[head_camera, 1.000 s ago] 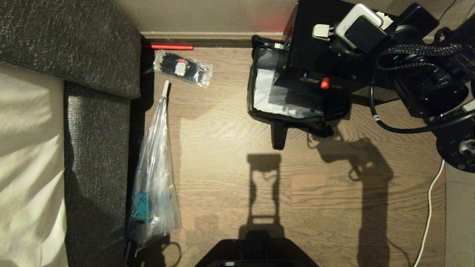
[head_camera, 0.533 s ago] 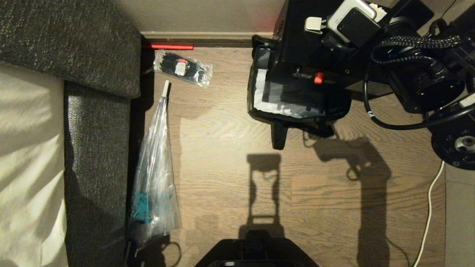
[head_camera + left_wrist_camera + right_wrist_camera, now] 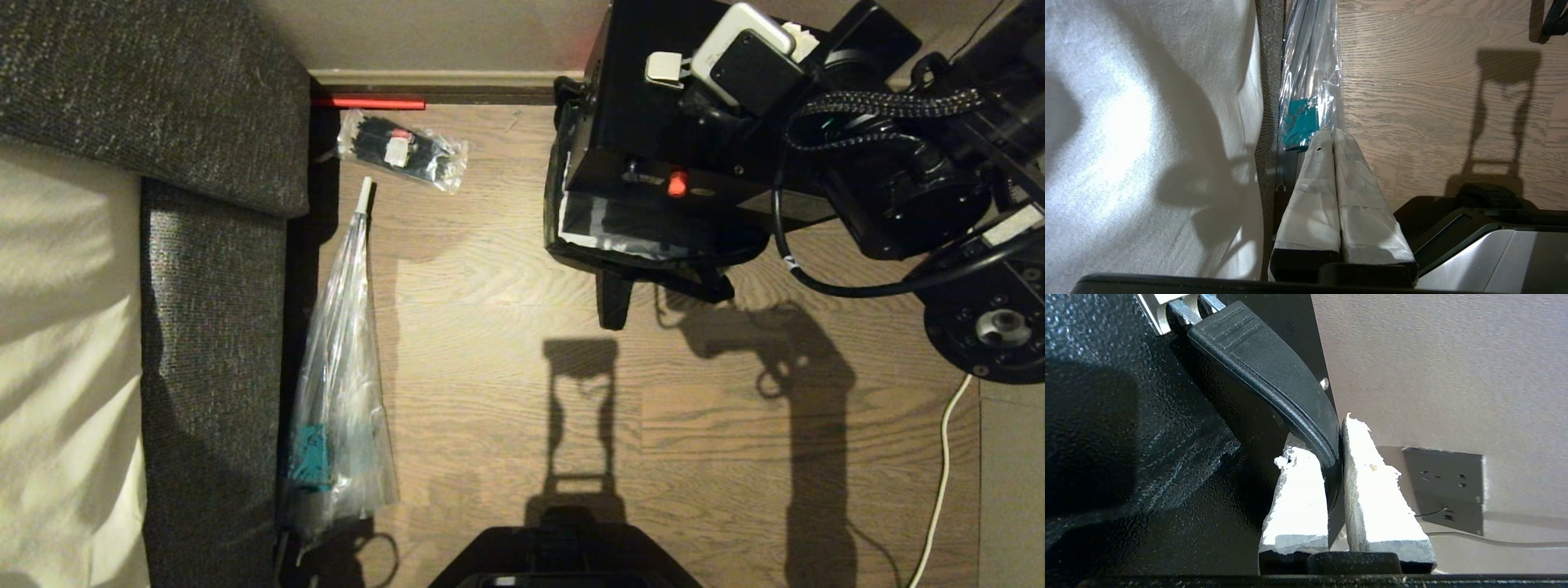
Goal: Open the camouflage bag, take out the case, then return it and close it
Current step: Place the black box back
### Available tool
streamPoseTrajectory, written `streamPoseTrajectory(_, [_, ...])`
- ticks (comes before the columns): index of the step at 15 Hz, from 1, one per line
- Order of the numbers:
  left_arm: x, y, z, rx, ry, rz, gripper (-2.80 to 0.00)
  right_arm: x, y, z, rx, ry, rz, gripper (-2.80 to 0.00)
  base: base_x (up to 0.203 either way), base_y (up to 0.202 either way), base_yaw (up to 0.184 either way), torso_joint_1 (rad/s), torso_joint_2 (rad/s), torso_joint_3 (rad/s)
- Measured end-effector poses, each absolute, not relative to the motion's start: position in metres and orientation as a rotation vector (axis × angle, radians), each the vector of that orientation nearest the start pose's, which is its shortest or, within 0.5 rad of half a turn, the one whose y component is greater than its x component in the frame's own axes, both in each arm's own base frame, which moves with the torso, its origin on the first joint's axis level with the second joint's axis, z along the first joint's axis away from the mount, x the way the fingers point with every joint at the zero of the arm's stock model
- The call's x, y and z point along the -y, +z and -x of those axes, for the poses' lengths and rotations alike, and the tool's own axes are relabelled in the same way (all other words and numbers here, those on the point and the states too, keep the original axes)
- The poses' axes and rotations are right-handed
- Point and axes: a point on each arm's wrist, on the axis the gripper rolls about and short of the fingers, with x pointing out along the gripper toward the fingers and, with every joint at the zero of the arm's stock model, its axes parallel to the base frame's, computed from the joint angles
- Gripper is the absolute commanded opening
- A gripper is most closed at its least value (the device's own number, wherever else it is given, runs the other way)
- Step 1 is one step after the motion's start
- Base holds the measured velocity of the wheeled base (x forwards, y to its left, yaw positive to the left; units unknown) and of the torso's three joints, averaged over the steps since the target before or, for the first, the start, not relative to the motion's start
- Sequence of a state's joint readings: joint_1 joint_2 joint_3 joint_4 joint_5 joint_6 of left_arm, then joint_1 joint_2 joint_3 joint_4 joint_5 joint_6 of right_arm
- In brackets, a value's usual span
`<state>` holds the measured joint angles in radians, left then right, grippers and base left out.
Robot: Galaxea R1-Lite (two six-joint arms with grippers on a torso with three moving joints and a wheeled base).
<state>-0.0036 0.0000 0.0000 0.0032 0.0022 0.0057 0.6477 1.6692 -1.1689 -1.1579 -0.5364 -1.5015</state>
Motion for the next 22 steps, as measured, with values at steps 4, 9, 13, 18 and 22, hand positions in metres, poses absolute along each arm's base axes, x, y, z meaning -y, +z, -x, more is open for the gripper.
streamPoseTrajectory(4, [0.0,0.075,0.023,-0.003,0.0,-0.006,-2.8,-0.175,0.336,-0.249,0.491,-0.297,1.091,-2.8,0.0,0.0,0.0,0.0,0.0,0.0])
streamPoseTrajectory(9, [0.0,0.075,0.023,-0.003,-0.001,-0.006,-2.8,-0.18,0.331,-0.255,0.496,-0.303,1.082,-2.8,0.0,0.0,0.0,0.0,0.0,0.0])
streamPoseTrajectory(13, [0.0,0.075,0.023,-0.003,0.0,-0.006,-2.8,-0.182,0.326,-0.258,0.486,-0.294,1.089,-2.8,0.0,0.0,0.0,0.0,0.0,0.0])
streamPoseTrajectory(18, [0.0,0.075,0.023,-0.003,-0.001,-0.006,-2.8,-0.181,0.321,-0.263,0.472,-0.291,1.087,-2.8,0.0,0.0,0.0,0.0,0.0,0.0])
streamPoseTrajectory(22, [0.0,0.075,0.023,-0.003,-0.001,-0.006,-2.8,-0.177,0.317,-0.27,0.456,-0.296,1.081,-2.8,0.0,0.0,0.0,0.0,0.0,0.0])
